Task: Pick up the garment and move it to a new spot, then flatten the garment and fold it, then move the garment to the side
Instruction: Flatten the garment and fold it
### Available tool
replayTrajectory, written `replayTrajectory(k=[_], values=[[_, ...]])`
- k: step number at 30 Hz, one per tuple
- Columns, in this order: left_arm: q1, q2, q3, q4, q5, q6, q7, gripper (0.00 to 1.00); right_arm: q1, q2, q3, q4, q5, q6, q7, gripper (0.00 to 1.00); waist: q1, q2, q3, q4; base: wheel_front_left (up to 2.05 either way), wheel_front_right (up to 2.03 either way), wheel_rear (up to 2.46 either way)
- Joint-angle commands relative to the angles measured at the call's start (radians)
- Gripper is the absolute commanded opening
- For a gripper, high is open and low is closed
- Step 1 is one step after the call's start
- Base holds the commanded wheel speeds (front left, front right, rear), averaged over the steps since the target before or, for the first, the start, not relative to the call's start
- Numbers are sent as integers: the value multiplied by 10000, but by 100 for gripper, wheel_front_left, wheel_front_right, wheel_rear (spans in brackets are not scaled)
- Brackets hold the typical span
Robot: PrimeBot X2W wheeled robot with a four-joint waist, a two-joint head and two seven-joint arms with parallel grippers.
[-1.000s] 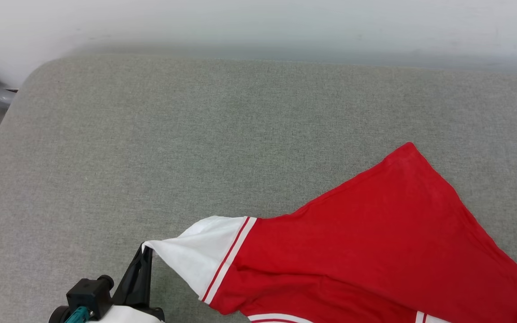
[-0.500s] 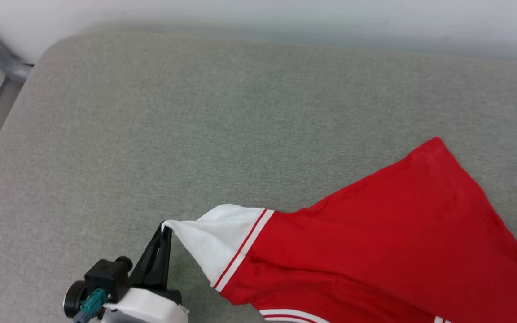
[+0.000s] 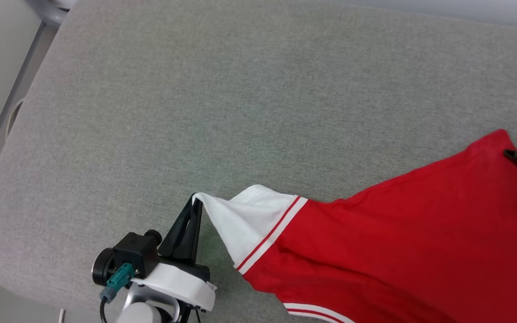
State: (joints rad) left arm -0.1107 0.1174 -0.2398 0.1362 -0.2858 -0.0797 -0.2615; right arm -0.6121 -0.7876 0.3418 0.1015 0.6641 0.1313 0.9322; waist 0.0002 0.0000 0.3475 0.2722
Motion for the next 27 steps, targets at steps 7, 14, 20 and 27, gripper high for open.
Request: replayTrajectory(k=[7,14,20,27], values=[[-431,-230,-190,-3,94,-154,-43,0,-805,619,467,1761,-66,-12,-139,100,-2,0,514,519,0,0,0],[-401,-373,-38,62,115,-235,-37,0,42,486,1678,2516,273,7,-139,100,-2,0,576,550,0,0,0],[-332,-404,161,172,198,-274,-38,0,-260,253,1843,2586,510,-11,-1215,0,-2,0,367,321,0,0,0],[-174,-229,426,163,364,-337,-37,0,-781,283,1633,2375,594,-13,-3329,0,-2,0,-377,-97,0,0,0]])
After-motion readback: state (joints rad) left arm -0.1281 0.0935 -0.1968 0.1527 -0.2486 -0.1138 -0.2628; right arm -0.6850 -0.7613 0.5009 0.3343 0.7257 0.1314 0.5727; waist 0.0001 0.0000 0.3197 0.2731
